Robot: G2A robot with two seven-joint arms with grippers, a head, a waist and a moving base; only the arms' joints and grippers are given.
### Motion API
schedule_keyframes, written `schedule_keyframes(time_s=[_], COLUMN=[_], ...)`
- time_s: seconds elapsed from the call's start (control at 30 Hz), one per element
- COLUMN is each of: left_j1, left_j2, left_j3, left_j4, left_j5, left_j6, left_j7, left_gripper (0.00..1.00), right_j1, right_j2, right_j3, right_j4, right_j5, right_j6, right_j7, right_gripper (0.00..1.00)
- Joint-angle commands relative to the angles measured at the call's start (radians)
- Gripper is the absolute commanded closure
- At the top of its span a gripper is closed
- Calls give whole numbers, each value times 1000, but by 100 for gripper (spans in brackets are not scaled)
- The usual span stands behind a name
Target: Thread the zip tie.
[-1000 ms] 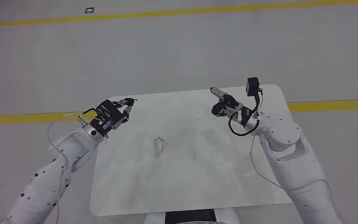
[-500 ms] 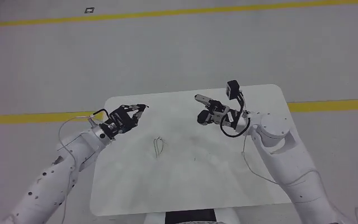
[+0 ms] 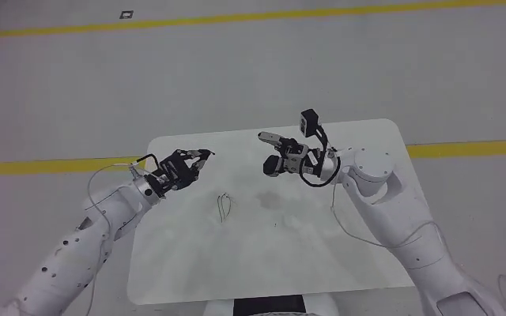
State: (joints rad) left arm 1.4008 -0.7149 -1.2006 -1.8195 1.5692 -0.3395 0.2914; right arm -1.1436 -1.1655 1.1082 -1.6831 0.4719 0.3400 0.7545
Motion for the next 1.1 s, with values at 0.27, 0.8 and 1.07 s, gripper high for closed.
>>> schedule_keyframes(time_s=[0.27, 0.8, 1.07], left_j1=[-56, -158, -158], left_j2=[8, 64, 64], left_j3=[62, 171, 171], left_j4=[22, 50, 50], left_j5=[-174, -277, -277], left_j6=[-1, -1, -1], left_j7=[-127, -186, -186], left_gripper=[100, 100, 100], right_j1=[0, 65, 243], right_j2=[0, -9, -44], right_j3=[0, -51, -236], right_j4=[0, 30, 186], right_j5=[0, 48, 145], right_j6=[0, 0, 0], right_j7=[0, 66, 170], right_gripper=[0, 0, 0])
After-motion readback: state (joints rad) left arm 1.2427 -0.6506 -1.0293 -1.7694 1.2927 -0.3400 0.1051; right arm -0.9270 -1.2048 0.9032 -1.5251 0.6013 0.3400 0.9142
